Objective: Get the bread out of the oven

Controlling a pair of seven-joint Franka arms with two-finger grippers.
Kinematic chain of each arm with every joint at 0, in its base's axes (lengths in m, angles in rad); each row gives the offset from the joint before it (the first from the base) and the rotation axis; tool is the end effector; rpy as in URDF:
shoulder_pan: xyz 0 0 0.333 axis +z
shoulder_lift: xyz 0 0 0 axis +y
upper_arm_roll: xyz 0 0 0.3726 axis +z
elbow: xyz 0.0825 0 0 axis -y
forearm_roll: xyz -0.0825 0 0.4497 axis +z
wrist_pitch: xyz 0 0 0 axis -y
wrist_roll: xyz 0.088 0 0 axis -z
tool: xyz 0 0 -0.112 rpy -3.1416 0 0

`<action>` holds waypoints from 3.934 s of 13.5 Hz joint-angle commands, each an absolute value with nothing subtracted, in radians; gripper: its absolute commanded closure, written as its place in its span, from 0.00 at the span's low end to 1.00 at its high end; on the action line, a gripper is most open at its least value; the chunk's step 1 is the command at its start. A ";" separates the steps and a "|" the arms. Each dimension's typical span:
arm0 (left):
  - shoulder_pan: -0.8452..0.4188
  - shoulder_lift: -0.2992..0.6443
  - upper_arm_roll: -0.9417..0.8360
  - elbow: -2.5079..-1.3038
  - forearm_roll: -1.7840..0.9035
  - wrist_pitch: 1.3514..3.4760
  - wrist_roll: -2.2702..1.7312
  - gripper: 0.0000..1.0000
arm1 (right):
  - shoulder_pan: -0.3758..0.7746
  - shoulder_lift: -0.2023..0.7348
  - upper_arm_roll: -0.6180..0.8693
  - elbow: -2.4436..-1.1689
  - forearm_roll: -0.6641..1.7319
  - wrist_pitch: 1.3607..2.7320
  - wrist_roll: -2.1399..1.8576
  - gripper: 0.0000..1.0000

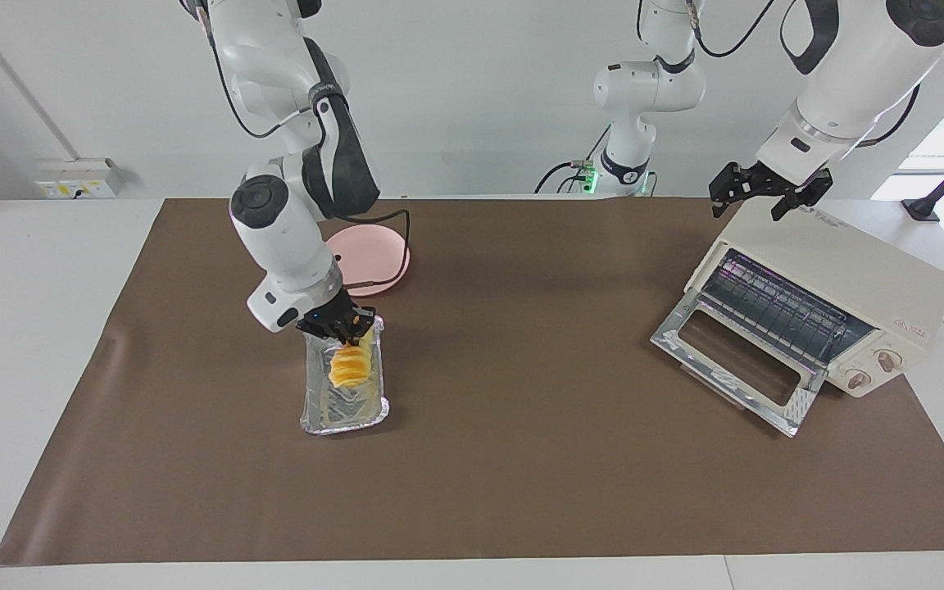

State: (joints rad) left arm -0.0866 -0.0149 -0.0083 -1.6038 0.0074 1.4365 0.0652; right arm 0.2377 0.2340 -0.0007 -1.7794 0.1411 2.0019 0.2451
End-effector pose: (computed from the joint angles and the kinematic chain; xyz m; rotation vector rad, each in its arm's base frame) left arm 0.5954 -0.0558 0.6571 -3.1128 0.2490 0.2382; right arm 0.6737 0.1722 0.4458 -3.0180 0.1024 0.0629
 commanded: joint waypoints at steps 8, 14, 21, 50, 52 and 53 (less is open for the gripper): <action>-0.084 -0.035 -0.005 -1.623 -0.002 1.450 0.057 0.00 | 0.344 -0.222 0.005 -2.371 0.150 1.986 0.305 1.00; -0.084 -0.035 -0.005 -1.623 -0.002 1.450 0.057 0.00 | 0.324 -0.258 0.005 -2.537 0.150 2.153 0.169 1.00; -0.084 -0.035 -0.006 -1.623 -0.003 1.448 0.057 0.00 | 0.339 -0.222 0.005 -2.617 0.150 2.284 0.170 1.00; -0.084 -0.035 -0.006 -1.623 -0.003 1.448 0.057 0.00 | -0.038 -0.060 -0.009 -1.621 -0.005 1.506 -0.038 0.00; -0.084 -0.035 -0.006 -1.623 -0.003 1.450 0.057 0.00 | -0.035 -0.072 -0.009 -1.655 -0.009 1.502 -0.040 0.00; -0.084 -0.035 -0.006 -1.623 -0.003 1.448 0.057 0.00 | -0.037 -0.072 -0.009 -1.658 -0.011 1.502 -0.041 0.00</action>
State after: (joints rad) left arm -0.0866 -0.0149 -0.0081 -1.6038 0.0074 1.4365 0.0648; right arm -0.0255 -0.0660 -0.0192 -1.6498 0.0081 1.5165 -0.0185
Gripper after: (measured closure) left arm 0.000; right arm 0.000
